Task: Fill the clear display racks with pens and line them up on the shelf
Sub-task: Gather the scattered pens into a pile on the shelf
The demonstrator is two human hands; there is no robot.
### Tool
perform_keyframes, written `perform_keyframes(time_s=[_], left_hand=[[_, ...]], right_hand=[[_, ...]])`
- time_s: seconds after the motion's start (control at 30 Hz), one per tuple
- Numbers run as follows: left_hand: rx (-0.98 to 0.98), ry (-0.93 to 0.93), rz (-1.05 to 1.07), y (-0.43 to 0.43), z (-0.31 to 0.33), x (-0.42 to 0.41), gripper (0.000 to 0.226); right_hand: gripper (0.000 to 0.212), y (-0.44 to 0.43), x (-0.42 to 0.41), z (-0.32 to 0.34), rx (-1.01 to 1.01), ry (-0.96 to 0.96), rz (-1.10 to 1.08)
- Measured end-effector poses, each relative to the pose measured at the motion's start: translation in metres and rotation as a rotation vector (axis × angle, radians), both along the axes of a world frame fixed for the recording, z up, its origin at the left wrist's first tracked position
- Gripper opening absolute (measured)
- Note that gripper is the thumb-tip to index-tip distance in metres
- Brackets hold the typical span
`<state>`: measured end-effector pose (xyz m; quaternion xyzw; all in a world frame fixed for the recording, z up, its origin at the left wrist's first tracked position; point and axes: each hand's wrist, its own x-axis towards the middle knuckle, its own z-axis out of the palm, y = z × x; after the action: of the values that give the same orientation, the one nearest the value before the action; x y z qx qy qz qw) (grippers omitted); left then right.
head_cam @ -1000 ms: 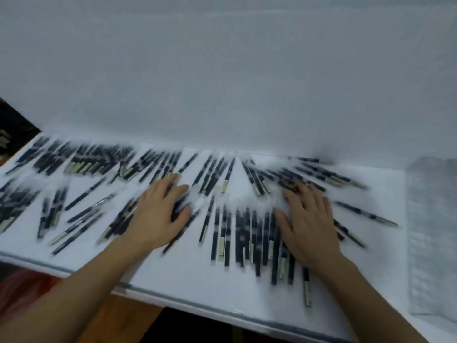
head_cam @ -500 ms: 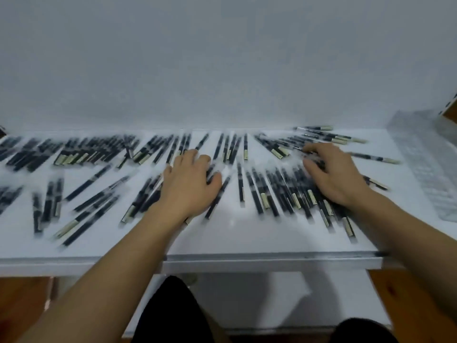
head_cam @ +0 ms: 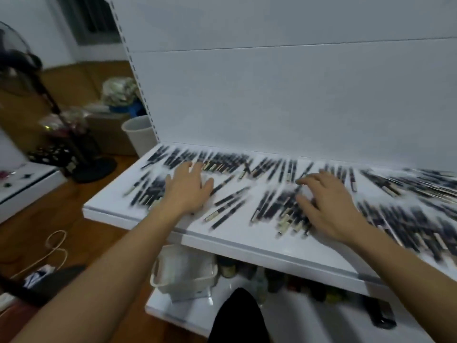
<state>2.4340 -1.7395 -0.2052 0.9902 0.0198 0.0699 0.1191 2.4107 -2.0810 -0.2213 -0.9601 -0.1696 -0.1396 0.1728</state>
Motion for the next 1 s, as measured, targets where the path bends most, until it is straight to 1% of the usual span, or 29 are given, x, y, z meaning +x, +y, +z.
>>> perform_keyframes(time_s=[0.1,0.17,0.23,0.3,0.37,0.47,0.57,0.63,0.7,0.83,1.0], left_hand=[[-0.006,-0.032,0.132,0.060,-0.006,-0.006,0.059],[-0.022,0.008,0.231,0.089,-0.013,-0.009,0.061],[-0.052,0.077,0.324,0.110,-0.018,-0.011,0.067],[-0.061,0.090,0.347,0.120,-0.026,-0.007,0.070],[-0.062,0.071,0.327,0.122,-0.029,0.000,0.068],[-0.095,0.095,0.244,0.106,-0.028,0.007,0.064],[-0.115,0.085,0.122,0.069,-0.029,0.004,0.061],[-0.107,0.083,0.077,0.042,-0.033,-0.003,0.068],[-0.084,0.081,0.076,0.018,-0.038,-0.008,0.078],[-0.053,0.088,0.116,-0.024,-0.041,-0.014,0.074],[-0.062,0.131,0.084,-0.064,-0.037,-0.012,0.079]], right_hand=[[0.058,0.059,-0.004,-0.002,-0.019,0.064,0.075],[0.058,0.089,-0.009,-0.008,-0.045,0.136,0.109],[0.055,0.108,-0.015,-0.017,-0.088,0.203,0.125],[0.056,0.115,-0.019,-0.025,-0.135,0.198,0.103],[0.058,0.115,-0.019,-0.026,-0.122,0.175,0.054],[0.058,0.112,-0.013,-0.027,-0.147,0.147,0.054],[0.055,0.108,-0.005,-0.028,-0.170,0.152,0.074],[0.056,0.099,0.000,-0.028,-0.169,0.142,0.069],[0.058,0.088,0.006,-0.028,-0.178,0.124,0.057],[0.047,0.081,0.006,-0.029,-0.174,0.092,0.036],[0.048,0.084,0.003,-0.029,-0.130,0.071,-0.005]])
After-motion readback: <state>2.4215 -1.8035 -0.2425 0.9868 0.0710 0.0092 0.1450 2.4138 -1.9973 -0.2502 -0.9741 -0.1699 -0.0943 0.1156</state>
